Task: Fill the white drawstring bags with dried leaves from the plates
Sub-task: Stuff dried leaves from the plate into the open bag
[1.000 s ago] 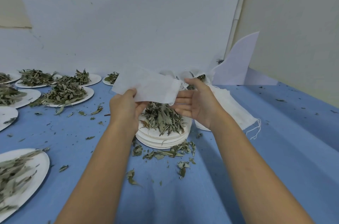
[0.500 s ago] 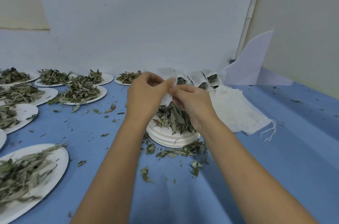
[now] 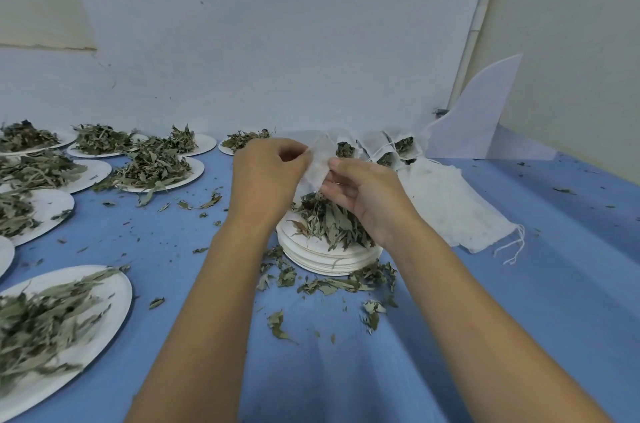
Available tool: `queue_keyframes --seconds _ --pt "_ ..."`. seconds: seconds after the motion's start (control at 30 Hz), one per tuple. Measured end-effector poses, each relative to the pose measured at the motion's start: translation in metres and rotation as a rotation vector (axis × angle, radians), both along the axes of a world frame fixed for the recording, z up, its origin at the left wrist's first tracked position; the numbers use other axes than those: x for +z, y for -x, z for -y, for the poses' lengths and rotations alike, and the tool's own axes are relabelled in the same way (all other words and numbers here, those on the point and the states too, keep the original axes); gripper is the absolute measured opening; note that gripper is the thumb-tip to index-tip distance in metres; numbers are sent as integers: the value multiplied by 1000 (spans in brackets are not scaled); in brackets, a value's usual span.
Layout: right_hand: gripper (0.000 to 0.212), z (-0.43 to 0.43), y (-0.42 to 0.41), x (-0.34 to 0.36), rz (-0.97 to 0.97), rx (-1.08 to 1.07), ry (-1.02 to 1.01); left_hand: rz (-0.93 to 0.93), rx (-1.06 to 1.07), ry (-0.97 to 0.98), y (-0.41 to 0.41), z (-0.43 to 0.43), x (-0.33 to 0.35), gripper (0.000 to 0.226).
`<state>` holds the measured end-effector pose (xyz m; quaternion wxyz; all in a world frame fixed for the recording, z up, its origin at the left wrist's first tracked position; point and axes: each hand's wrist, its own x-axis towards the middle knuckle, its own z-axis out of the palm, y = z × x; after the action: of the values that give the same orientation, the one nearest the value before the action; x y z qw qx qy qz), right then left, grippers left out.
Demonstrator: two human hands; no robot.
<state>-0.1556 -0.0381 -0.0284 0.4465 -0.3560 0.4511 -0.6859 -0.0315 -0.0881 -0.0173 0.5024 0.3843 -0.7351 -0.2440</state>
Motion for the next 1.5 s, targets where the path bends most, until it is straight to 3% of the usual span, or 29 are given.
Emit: queue_keyframes --seconds 0.07,0.2,0.4,0.53,0.63,0.77,1.03,1.17,1.3,1.43,1.5 --pt "9 0 3 2 -2 -36 4 19 108 57 -2 1 0 18" --pt "12 0 3 3 -209 -204 -19 120 249 143 -3 1 1 24" --pt "5 -2 1 8 -254 -266 56 243 244 193 -5 2 2 26" --pt "24 -2 -7 7 -502 -195 30 291 193 220 -4 2 4 22" --pt "2 -2 -10 6 -434 -194 65 348 172 245 -2 -1 6 20" --pt "12 -2 -4 5 -447 -189 80 333 122 256 -4 -1 6 21" --pt "5 1 8 5 -440 -236 124 370 46 255 -4 0 8 15" --pt "24 2 3 2 -580 -216 149 370 -122 213 0 -4 10 13" --pt "40 1 2 -1 -686 -173 146 346 -143 230 0 -5 7 11" --pt "27 -1 3 0 -663 -86 179 319 -175 231 -2 -4 7 33" --pt "22 -1 2 -1 -628 -61 187 315 -140 255 -2 -3 8 28"
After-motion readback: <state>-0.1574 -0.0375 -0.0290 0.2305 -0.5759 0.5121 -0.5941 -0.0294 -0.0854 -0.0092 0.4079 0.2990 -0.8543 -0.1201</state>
